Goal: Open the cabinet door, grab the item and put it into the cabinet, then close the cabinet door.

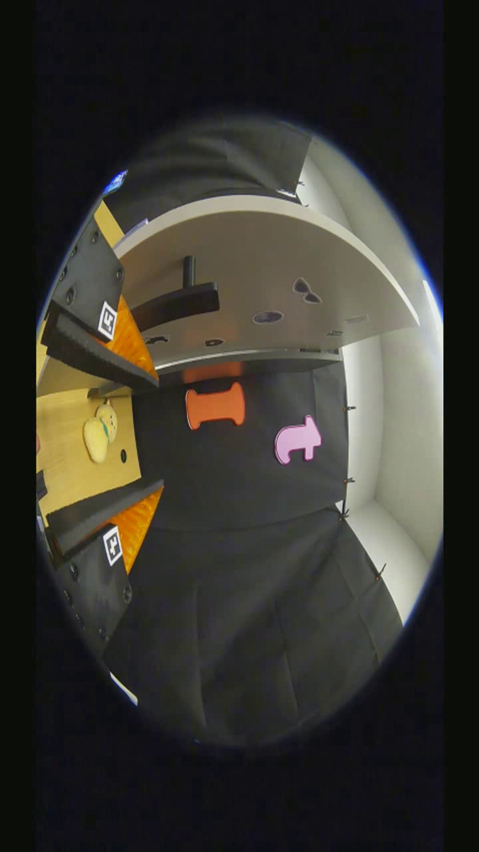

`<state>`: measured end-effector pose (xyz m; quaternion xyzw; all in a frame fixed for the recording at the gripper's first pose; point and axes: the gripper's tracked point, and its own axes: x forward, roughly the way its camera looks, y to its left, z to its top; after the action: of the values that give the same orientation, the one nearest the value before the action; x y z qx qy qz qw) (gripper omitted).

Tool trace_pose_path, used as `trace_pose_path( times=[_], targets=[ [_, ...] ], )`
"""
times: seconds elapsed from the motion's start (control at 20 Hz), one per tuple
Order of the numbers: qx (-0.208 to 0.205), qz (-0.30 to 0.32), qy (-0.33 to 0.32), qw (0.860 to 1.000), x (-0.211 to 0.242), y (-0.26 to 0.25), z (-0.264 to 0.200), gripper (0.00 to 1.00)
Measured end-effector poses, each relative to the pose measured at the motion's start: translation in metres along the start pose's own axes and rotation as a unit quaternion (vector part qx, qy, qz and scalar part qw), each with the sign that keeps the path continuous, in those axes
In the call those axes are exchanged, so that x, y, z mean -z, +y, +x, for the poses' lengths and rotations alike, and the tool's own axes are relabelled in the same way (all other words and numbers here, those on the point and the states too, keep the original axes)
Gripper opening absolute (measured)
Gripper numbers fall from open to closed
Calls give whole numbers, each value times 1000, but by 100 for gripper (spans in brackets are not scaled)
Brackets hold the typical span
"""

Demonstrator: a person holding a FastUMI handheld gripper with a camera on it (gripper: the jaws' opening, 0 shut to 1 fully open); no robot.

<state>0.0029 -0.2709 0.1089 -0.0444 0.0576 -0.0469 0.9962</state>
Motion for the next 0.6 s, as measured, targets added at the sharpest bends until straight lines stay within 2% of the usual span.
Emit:
trace_pose_path(
  times=[0.25, 0.6],
  targets=[
    [20, -32, -6, 999, -5, 18, -6, 86],
    [4, -32, 0, 999, 3, 85, -18, 86]
  ],
)
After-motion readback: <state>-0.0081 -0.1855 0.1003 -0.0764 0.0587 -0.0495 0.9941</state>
